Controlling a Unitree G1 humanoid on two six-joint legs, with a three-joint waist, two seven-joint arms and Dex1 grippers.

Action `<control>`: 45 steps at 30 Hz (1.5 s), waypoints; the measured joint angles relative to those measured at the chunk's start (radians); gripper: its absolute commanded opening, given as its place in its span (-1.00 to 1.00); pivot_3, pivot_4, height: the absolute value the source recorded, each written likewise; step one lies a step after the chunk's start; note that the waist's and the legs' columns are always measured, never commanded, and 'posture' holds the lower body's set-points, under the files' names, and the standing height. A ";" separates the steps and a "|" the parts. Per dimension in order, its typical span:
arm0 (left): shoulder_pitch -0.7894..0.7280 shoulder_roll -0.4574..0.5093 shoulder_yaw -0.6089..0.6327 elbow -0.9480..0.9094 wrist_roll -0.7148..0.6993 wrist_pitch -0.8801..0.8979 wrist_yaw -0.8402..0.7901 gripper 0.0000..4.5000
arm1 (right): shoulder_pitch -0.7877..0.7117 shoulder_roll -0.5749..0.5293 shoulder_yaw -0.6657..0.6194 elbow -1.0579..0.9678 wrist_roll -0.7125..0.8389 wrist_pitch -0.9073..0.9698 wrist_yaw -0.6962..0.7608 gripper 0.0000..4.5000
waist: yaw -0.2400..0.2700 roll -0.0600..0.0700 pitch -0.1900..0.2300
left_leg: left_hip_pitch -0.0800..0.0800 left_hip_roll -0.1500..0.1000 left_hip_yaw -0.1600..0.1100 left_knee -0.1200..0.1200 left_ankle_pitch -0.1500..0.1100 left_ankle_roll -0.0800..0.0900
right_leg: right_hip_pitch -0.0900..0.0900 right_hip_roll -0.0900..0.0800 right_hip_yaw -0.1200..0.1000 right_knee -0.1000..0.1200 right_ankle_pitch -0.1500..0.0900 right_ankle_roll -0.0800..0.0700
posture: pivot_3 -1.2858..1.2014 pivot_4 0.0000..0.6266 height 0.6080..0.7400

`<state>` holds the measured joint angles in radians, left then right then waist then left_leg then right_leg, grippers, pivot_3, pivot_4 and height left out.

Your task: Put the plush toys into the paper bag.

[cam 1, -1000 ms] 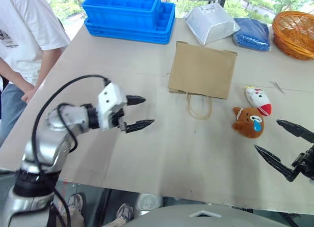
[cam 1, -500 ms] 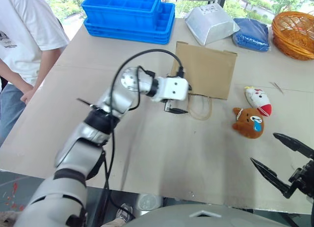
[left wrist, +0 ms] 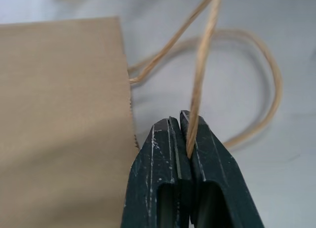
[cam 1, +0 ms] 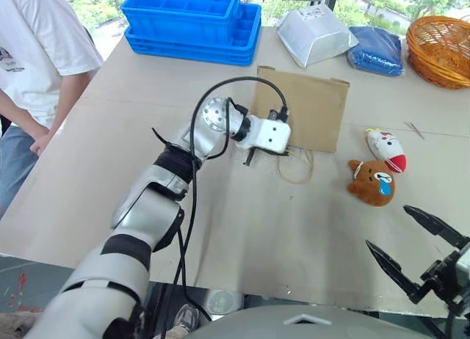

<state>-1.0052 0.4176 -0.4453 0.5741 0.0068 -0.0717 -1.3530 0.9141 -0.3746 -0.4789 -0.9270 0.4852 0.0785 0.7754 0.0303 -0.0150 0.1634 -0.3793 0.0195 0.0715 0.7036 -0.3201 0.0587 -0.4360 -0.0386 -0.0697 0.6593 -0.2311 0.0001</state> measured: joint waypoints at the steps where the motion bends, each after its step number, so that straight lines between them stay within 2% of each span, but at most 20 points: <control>1: 0.004 0.016 0.031 -0.039 -0.044 0.111 -0.021 -1.00 | -0.010 -0.010 0.011 -0.015 0.013 0.026 -0.019 0.30 | -0.005 0.000 0.000 | 0.000 0.001 0.000 0.001 0.000 0.000 | -0.001 -0.001 0.000 0.001 0.000 0.000 | 0.03 -0.52 1.00; 3: 0.006 0.059 0.108 -0.144 -0.153 0.402 -0.042 -1.00 | -0.058 -0.046 0.052 -0.052 0.047 0.100 -0.071 -0.16 | -0.016 0.000 0.000 | 0.000 0.001 0.000 0.001 0.000 0.000 | -0.001 -0.001 0.000 0.002 0.000 0.000 | 0.03 -0.52 1.00; 4: 0.002 0.076 0.150 -0.199 -0.202 0.543 -0.035 -1.00 | -0.104 -0.063 0.080 -0.067 0.054 0.134 -0.099 -0.32 | -0.018 -0.001 0.000 | 0.000 0.001 0.000 0.001 0.000 -0.001 | -0.001 -0.001 0.000 0.002 0.000 0.000 | 0.03 -0.52 1.00; 5: 0.001 0.089 0.199 -0.272 -0.257 0.702 -0.011 -1.00 | -0.179 -0.098 0.120 -0.077 0.055 0.179 -0.140 -0.57 | -0.020 0.000 0.000 | 0.000 0.001 0.000 0.002 0.000 -0.001 | -0.001 0.000 0.001 0.002 0.000 0.000 | 0.03 -0.52 1.00; 6: -0.001 0.089 0.208 -0.286 -0.269 0.731 -0.005 -1.00 | -0.196 -0.104 0.129 -0.079 0.056 0.187 -0.148 -0.70 | -0.020 0.000 0.000 | 0.000 0.001 0.000 0.002 0.001 -0.001 | -0.001 0.000 0.001 0.003 0.000 0.000 | 0.03 -0.52 1.00; 7: 0.001 0.092 0.246 -0.345 -0.315 0.857 0.032 -1.00 | -0.285 -0.133 0.168 -0.080 0.058 0.234 -0.191 -0.90 | -0.020 -0.001 0.000 | 0.001 0.001 0.000 0.002 0.001 -0.001 | 0.000 -0.001 0.001 0.003 0.000 0.000 | 0.03 -0.52 1.00; 8: 0.001 0.086 0.297 -0.400 -0.366 0.996 0.084 -1.00 | -0.401 -0.148 0.220 -0.080 0.069 0.303 -0.242 -0.98 | -0.020 -0.001 0.000 | 0.001 0.001 0.000 0.003 0.001 -0.001 | -0.001 0.000 0.001 0.003 0.000 0.000 | 0.03 -0.52 1.00; 10: -0.005 0.068 0.354 -0.448 -0.413 1.130 0.145 -1.00 | -0.520 -0.154 0.270 -0.077 0.085 0.377 -0.297 -0.98 | -0.018 -0.001 0.000 | 0.001 0.001 0.000 0.003 0.001 -0.002 | -0.001 -0.001 0.001 0.004 0.002 -0.002 | 0.03 -0.52 1.00; 13: -0.030 0.000 0.524 -0.541 -0.511 1.431 0.302 -1.00 | -0.820 -0.162 0.378 -0.020 0.118 0.550 -0.399 -0.98 | -0.017 -0.003 0.000 | 0.000 0.001 -0.001 0.004 0.001 -0.002 | -0.001 0.000 0.001 0.004 0.002 -0.003 | 0.03 -0.52 1.00; 15: -0.044 -0.027 0.589 -0.570 -0.534 1.519 0.355 -1.00 | -0.921 -0.161 0.417 0.020 0.119 0.604 -0.426 -0.98 | -0.018 -0.003 0.000 | 0.000 0.000 -0.001 0.004 0.001 -0.002 | -0.001 0.000 0.002 0.004 0.002 -0.003 | 0.03 -0.52 1.00; 16: -0.052 -0.055 0.655 -0.610 -0.554 1.602 0.413 -1.00 | -1.052 -0.157 0.483 0.085 0.097 0.666 -0.450 -0.98 | -0.018 -0.003 0.000 | 0.000 0.000 -0.001 0.004 0.001 -0.002 | -0.001 0.000 0.003 0.004 0.002 -0.004 | 0.03 -0.52 1.00; 17: -0.050 -0.068 0.682 -0.642 -0.570 1.641 0.445 -1.00 | -1.138 -0.149 0.535 0.143 0.070 0.707 -0.467 -0.98 | -0.019 -0.003 0.000 | 0.000 0.000 -0.001 0.004 0.001 -0.002 | -0.001 0.000 0.004 0.004 0.003 -0.004 | 0.03 -0.52 1.00; 21: -0.014 -0.109 0.736 -0.692 -0.639 1.681 0.544 -1.00 | -1.302 -0.131 0.685 0.297 -0.026 0.782 -0.495 -0.98 | -0.018 -0.003 0.000 | 0.000 -0.001 -0.003 0.003 0.002 -0.003 | -0.001 0.000 0.005 0.004 0.003 -0.004 | 0.03 -0.52 1.00; 23: 0.012 -0.148 0.772 -0.707 -0.689 1.684 0.613 -1.00 | -1.354 -0.133 0.777 0.385 -0.089 0.793 -0.478 -0.98 | -0.015 -0.003 0.000 | -0.002 -0.001 -0.004 0.003 0.002 -0.003 | -0.001 0.000 0.006 0.004 0.003 -0.004 | 0.03 -0.52 1.00; 28: 0.015 -0.231 0.883 -0.712 -0.769 1.685 0.755 -1.00 | -1.398 -0.132 0.911 0.528 -0.204 0.717 -0.408 -0.98 | -0.019 -0.003 0.000 | -0.002 -0.003 -0.004 0.003 0.002 -0.003 | -0.001 -0.001 0.007 0.004 0.003 -0.003 | 0.03 -0.52 1.00; 31: 0.020 -0.263 0.947 -0.703 -0.842 1.685 0.848 -1.00 | -1.437 -0.116 0.994 0.641 -0.303 0.586 -0.359 -0.98 | -0.025 -0.003 0.000 | 0.000 -0.003 -0.005 0.003 0.003 -0.005 | 0.000 0.000 0.007 0.005 0.003 -0.003 | 0.03 -0.52 1.00; 33: 0.033 -0.281 1.005 -0.683 -0.913 1.685 0.927 -1.00 | -1.488 -0.065 1.046 0.794 -0.398 0.427 -0.338 -0.98 | -0.039 -0.003 0.000 | 0.001 -0.002 -0.005 0.002 0.003 -0.006 | 0.000 0.000 0.007 0.005 0.003 -0.003 | 0.03 -0.52 1.00; 38: 0.051 -0.303 1.084 -0.637 -1.037 1.685 1.070 -1.00 | -1.511 -0.029 1.111 0.968 -0.519 0.215 -0.281 -0.98 | -0.043 -0.004 0.000 | 0.000 -0.002 -0.005 0.002 0.004 -0.007 | 0.000 -0.001 0.006 0.005 0.003 -0.003 | 0.03 -0.52 1.00; 41: 0.034 -0.302 1.185 -0.597 -1.115 1.685 1.174 -1.00 | -1.504 -0.032 1.121 0.999 -0.573 0.115 -0.231 -0.98 | -0.043 -0.004 -0.001 | 0.001 -0.002 -0.006 0.002 0.004 -0.007 | 0.000 -0.001 0.006 0.005 0.003 -0.003 | 0.03 -0.52 1.00; 45: 0.040 -0.276 1.229 -0.586 -1.211 1.684 1.263 -1.00 | -1.477 -0.036 1.103 1.004 -0.601 0.058 -0.181 -0.98 | -0.044 -0.004 -0.001 | 0.004 -0.002 -0.006 0.002 0.004 -0.008 | 0.004 -0.001 0.006 0.005 0.003 -0.003 | 0.03 -0.52 1.00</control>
<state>-0.9650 0.1416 0.7835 -0.0119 -1.2044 1.6127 -0.0903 -0.5632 -0.4103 0.6236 0.0773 -0.1159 0.1365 0.5940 -0.0133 -0.0188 0.1627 -0.3749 0.0172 0.0651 0.7051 -0.3161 0.0511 -0.4323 -0.0395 -0.0639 0.6641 -0.2277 -0.0031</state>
